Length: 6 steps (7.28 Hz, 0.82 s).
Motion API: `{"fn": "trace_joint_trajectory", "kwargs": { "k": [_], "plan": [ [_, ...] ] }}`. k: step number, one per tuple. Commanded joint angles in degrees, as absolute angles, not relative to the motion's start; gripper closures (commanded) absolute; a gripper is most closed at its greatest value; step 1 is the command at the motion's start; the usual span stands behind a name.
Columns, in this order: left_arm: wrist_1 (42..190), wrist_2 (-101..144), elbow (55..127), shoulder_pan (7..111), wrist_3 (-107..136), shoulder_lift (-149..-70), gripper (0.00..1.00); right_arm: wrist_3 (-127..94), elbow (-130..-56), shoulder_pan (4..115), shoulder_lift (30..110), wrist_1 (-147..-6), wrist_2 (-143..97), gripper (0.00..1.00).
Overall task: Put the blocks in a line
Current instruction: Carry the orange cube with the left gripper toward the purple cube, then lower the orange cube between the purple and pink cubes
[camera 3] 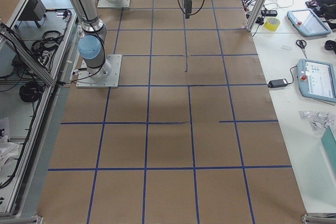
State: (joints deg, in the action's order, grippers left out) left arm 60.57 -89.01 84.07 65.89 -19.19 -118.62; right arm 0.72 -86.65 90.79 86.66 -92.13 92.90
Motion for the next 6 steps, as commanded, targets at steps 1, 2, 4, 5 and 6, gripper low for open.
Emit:
{"fn": "trace_joint_trajectory", "kwargs": {
  "k": [1,2,4,5,6],
  "plan": [
    [61.43,-86.31,83.06,62.93,-23.2,-119.62,1.0,0.7,-86.66,90.79,86.66,-92.2,92.9,0.0],
    [61.44,-86.4,83.32,62.93,-23.2,-119.79,1.0,0.7,-86.66,90.79,86.66,-92.2,92.9,0.0],
    [61.44,-86.48,83.41,61.88,-24.25,-120.32,1.0,0.7,-86.66,90.79,86.66,-92.11,92.9,0.0],
    [61.44,-86.48,83.5,61.27,-25.82,-120.5,1.0,0.7,-86.66,90.79,86.66,-92.11,92.9,0.0],
    [61.44,-86.57,83.58,60.74,-28.01,-121.19,1.0,0.7,-86.66,90.79,86.66,-92.11,92.9,0.0]
  ]
}}
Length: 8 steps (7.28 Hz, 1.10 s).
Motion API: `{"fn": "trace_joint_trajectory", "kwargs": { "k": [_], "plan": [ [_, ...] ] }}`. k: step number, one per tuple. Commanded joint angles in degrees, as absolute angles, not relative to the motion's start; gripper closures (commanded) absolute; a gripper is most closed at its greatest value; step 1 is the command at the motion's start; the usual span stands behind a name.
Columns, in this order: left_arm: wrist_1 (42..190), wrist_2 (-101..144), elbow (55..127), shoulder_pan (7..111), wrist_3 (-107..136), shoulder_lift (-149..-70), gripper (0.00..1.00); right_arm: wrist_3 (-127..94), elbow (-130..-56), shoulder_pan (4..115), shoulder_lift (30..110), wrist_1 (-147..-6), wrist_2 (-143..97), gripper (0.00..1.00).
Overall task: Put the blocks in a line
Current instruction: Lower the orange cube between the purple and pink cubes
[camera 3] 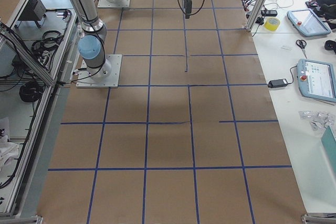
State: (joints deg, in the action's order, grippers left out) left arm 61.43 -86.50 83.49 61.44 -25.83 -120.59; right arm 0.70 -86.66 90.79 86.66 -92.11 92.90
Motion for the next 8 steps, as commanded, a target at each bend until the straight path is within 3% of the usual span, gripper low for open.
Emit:
{"fn": "trace_joint_trajectory", "kwargs": {
  "k": [1,8],
  "plan": [
    [61.35,-86.57,83.67,60.56,-27.86,-121.38,1.0,0.7,-86.66,90.79,86.66,-92.2,92.81,0.0],
    [59.86,-89.21,85.25,60.03,-28.03,-124.45,1.0,0.7,-86.66,90.35,88.76,-90.71,91.94,0.0]
  ]
}}
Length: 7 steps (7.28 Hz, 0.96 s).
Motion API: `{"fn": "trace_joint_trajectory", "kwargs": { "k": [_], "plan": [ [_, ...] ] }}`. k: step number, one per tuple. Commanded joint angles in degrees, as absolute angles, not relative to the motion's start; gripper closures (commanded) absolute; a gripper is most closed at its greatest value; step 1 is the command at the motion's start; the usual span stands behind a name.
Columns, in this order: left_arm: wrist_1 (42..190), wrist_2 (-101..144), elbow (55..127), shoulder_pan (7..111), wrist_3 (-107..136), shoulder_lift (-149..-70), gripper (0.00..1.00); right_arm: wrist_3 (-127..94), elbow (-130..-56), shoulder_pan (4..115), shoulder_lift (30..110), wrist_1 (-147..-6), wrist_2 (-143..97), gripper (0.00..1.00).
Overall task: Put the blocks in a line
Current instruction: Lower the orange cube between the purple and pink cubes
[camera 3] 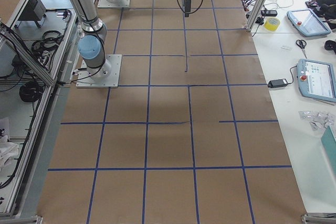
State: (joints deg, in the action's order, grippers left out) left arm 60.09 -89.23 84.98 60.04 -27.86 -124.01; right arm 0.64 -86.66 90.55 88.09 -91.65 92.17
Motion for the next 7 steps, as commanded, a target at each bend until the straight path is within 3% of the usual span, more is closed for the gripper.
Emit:
{"fn": "trace_joint_trajectory", "kwargs": {
  "k": [1,6,7],
  "plan": [
    [58.11,-89.21,85.95,60.03,-28.12,-124.71,1.0,0.79,-86.66,90.35,89.29,-88.53,91.76,0.0],
    [53.53,-89.21,88.5,60.03,-28.04,-125.86,1.0,0.79,-86.75,90.35,89.3,-88.42,89.12,0.0],
    [53.44,-89.3,88.85,60.03,-28.04,-125.77,0.83,0.79,-86.75,90.44,89.3,-88.42,89.12,0.0]
  ]
}}
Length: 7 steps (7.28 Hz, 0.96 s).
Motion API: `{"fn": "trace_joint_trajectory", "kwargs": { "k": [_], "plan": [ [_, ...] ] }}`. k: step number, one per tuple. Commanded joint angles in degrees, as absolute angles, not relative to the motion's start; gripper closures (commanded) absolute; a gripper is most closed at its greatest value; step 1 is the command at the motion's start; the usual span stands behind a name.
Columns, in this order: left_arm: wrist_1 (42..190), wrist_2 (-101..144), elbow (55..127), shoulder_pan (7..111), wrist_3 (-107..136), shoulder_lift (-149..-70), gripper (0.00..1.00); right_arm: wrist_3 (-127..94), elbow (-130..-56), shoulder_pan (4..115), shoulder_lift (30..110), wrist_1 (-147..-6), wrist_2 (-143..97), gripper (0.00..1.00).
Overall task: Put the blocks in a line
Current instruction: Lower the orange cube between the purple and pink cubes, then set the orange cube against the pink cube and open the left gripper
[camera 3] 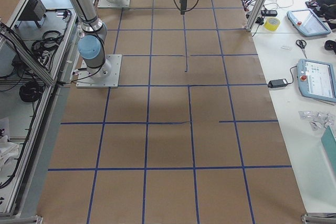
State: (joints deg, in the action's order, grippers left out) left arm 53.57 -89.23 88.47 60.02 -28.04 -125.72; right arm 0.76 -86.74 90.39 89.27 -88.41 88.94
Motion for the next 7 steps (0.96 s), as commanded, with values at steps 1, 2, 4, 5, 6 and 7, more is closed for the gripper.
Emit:
{"fn": "trace_joint_trajectory", "kwargs": {
  "k": [1,2,4,5,6,7],
  "plan": [
    [53.26,-89.3,89.03,60.03,-28.04,-125.86,0.6,0.79,-86.75,90.44,89.38,-88.42,89.12,0.0],
    [53.09,-89.3,89.03,60.03,-28.04,-125.77,0.52,0.79,-86.75,90.44,89.3,-88.5,89.12,0.0],
    [53.87,-89.47,88.95,59.94,-28.04,-124.73,0.46,0.79,-86.75,90.44,89.3,-88.51,89.12,0.0],
    [54.83,-89.82,88.34,59.68,-28.39,-123.5,0.45,0.7,-86.75,90.44,89.3,-88.51,89.12,0.0],
    [56.06,-89.74,88.85,58.63,-28.39,-122.09,0.45,0.62,-86.84,90.44,89.3,-88.51,89.12,0.0],
    [57.55,-89.65,88.86,58.62,-28.39,-121.04,0.45,0.62,-86.84,90.44,89.3,-88.51,89.12,0.0]
  ]
}}
